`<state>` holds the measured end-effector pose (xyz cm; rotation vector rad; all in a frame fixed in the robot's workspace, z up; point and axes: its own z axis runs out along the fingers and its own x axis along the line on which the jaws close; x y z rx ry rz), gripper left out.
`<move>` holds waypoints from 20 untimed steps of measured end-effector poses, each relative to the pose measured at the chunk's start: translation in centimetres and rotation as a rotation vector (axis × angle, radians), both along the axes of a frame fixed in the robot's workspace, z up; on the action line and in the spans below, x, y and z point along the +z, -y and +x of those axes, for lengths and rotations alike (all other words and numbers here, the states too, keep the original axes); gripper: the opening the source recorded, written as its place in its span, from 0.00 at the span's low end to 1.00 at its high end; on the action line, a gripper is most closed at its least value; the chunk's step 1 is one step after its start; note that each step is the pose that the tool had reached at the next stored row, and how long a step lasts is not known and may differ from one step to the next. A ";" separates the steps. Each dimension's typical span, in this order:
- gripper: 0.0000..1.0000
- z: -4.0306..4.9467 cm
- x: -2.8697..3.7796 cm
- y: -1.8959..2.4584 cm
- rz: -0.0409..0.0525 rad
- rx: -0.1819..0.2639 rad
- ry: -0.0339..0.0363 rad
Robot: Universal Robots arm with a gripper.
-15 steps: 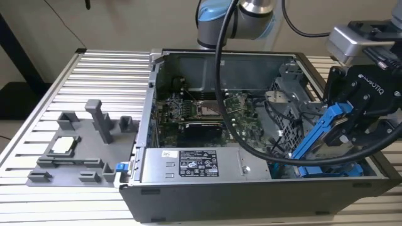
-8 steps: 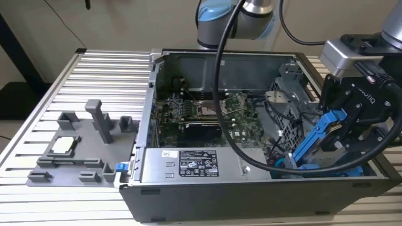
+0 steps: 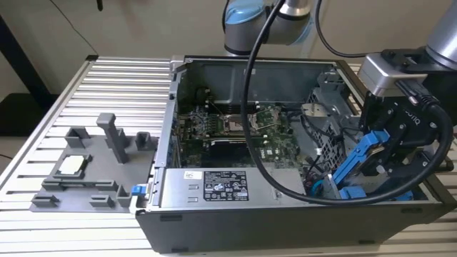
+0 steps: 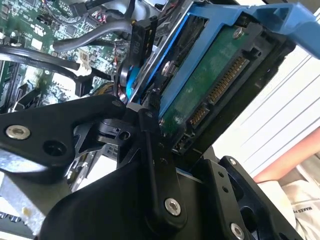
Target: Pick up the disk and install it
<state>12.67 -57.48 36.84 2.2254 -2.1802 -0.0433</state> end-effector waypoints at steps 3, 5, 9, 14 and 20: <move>0.33 -0.01 -0.05 0.01 0.0000 0.000 -0.0003; 0.34 -0.01 -0.05 0.00 0.0001 0.000 -0.0001; 0.41 0.00 -0.01 0.01 0.0005 0.000 -0.0001; 0.43 -0.01 0.18 0.00 0.0022 0.000 -0.0001; 0.34 -0.12 0.18 -0.03 0.0028 0.000 0.0002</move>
